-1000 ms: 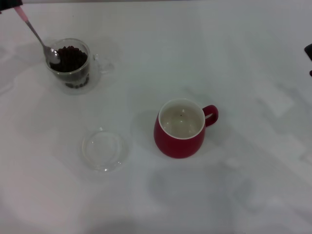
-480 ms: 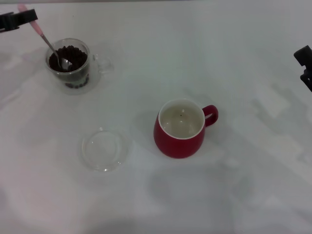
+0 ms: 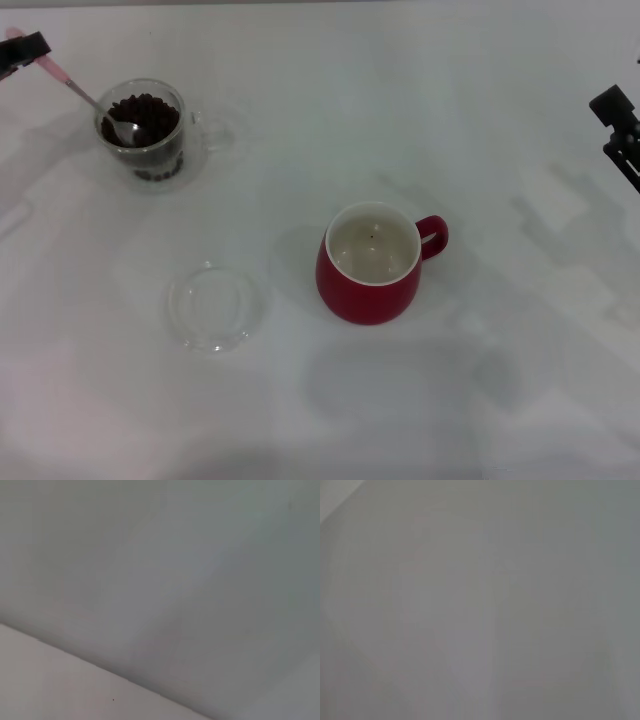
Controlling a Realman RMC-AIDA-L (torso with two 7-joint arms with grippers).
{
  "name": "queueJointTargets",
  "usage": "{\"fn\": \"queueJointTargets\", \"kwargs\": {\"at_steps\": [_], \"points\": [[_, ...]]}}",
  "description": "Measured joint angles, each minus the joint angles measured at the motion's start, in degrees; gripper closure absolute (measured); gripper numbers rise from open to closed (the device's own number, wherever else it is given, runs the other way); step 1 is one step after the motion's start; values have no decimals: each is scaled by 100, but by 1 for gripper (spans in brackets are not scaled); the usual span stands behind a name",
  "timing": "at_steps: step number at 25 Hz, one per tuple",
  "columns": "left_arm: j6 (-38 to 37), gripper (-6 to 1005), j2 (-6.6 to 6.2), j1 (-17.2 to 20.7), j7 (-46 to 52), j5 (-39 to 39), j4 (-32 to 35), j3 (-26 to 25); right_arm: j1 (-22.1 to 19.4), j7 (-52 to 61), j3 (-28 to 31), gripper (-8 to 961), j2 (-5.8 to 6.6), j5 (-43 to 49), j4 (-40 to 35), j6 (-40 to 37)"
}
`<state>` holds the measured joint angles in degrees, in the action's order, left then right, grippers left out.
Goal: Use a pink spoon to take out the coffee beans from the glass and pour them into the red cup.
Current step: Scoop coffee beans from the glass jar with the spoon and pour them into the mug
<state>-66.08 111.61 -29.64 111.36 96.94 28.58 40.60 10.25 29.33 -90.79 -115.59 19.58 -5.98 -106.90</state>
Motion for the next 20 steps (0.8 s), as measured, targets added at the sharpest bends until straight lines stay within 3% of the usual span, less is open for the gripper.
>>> {"fn": "queueJointTargets", "kwargs": {"at_steps": [7, 20], "points": [[-16, 865, -36, 194, 233, -480, -347, 0, 79, 14, 1, 244, 14, 6, 1, 81], [-33, 864, 18, 295, 702, -831, -939, -82, 108, -5, 37, 245, 38, -15, 36, 93]]}}
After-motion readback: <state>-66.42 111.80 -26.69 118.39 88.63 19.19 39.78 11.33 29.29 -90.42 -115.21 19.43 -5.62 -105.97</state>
